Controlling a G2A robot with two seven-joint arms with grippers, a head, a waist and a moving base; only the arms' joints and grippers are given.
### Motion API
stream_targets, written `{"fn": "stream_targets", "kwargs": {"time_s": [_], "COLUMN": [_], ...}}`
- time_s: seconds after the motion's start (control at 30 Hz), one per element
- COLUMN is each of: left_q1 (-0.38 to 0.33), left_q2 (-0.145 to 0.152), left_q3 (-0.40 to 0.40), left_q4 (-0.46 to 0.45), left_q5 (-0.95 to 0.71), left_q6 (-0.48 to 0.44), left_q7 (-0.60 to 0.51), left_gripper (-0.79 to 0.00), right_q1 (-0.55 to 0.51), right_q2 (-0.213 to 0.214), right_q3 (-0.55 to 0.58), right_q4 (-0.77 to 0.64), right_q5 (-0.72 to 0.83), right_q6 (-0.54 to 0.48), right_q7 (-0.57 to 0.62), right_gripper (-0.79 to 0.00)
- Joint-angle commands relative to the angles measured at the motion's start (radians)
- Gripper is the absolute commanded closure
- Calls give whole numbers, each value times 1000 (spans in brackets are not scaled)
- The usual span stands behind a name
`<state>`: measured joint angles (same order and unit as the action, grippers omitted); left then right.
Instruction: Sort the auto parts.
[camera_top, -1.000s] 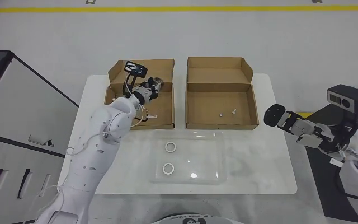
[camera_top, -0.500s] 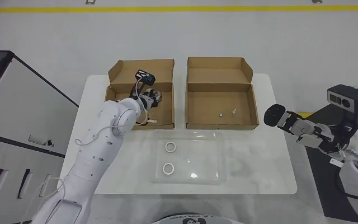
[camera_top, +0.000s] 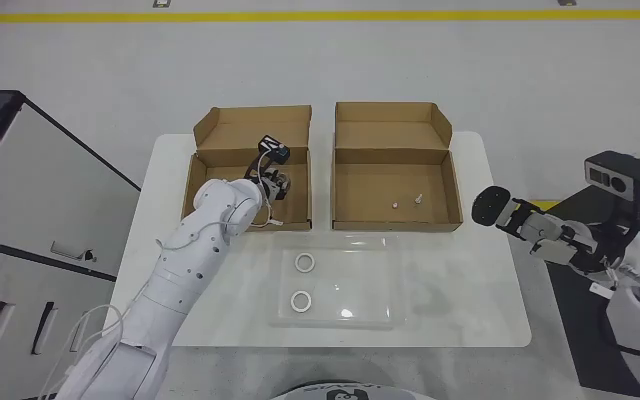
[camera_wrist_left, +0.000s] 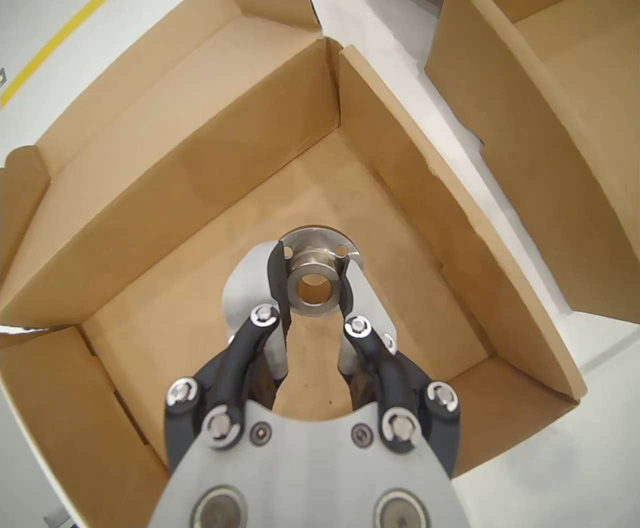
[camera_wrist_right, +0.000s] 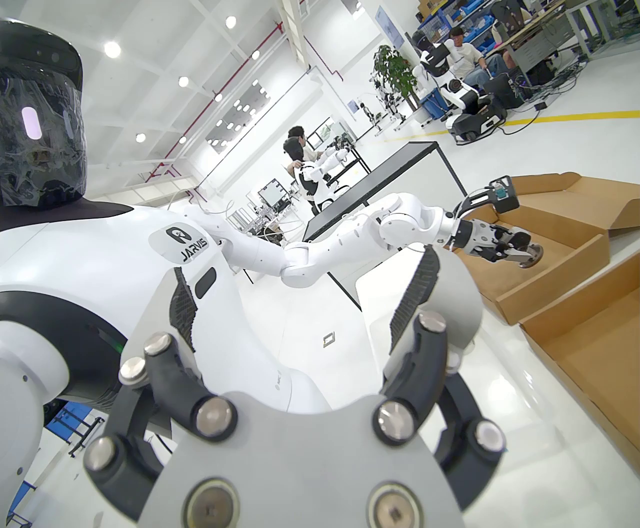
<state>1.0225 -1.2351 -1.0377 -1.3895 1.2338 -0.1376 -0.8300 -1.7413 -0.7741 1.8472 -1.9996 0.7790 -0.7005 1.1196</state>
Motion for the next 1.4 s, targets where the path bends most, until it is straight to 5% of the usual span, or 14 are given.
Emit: {"fn": "stream_targets", "kwargs": {"time_s": [0.0, 0.53, 0.57, 0.6, 0.63, 0.7, 0.8, 1.03, 1.37], "left_q1": [0, 29, 30, 31, 32, 33, 35, 46, 117], "left_q2": [-1, 1, 1, 1, 0, 0, 0, 4, 33], "left_q3": [4, 8, 7, 7, 6, 4, -1, -31, -138], "left_q4": [7, 16, 15, 15, 14, 13, 6, -63, -347], "left_q5": [11, 72, 72, 72, 71, 71, 69, 48, -51], "left_q6": [-2, -31, -31, -31, -31, -34, -34, -44, -174], "left_q7": [-3, -1, -1, -1, -1, 0, 4, -1, -191], "left_gripper": [0, 0, -126, -126, -317, -462, -785, -785, -785], "right_q1": [0, 0, 0, 0, 0, 0, 0, 0, 0], "right_q2": [0, 0, 0, 0, 0, 0, 0, 0, 0], "right_q3": [0, 0, 0, 0, 0, 0, 0, 0, 0], "right_q4": [0, 0, 0, 0, 0, 0, 0, 0, 0], "right_q5": [0, 0, 0, 0, 0, 0, 0, 0, 0], "right_q6": [0, 0, 0, 0, 0, 0, 0, 0, 0], "right_q7": [0, 0, 0, 0, 0, 0, 0, 0, 0], "right_gripper": [-785, -785, -785, -785, -785, -785, -785, -785, -785]}}
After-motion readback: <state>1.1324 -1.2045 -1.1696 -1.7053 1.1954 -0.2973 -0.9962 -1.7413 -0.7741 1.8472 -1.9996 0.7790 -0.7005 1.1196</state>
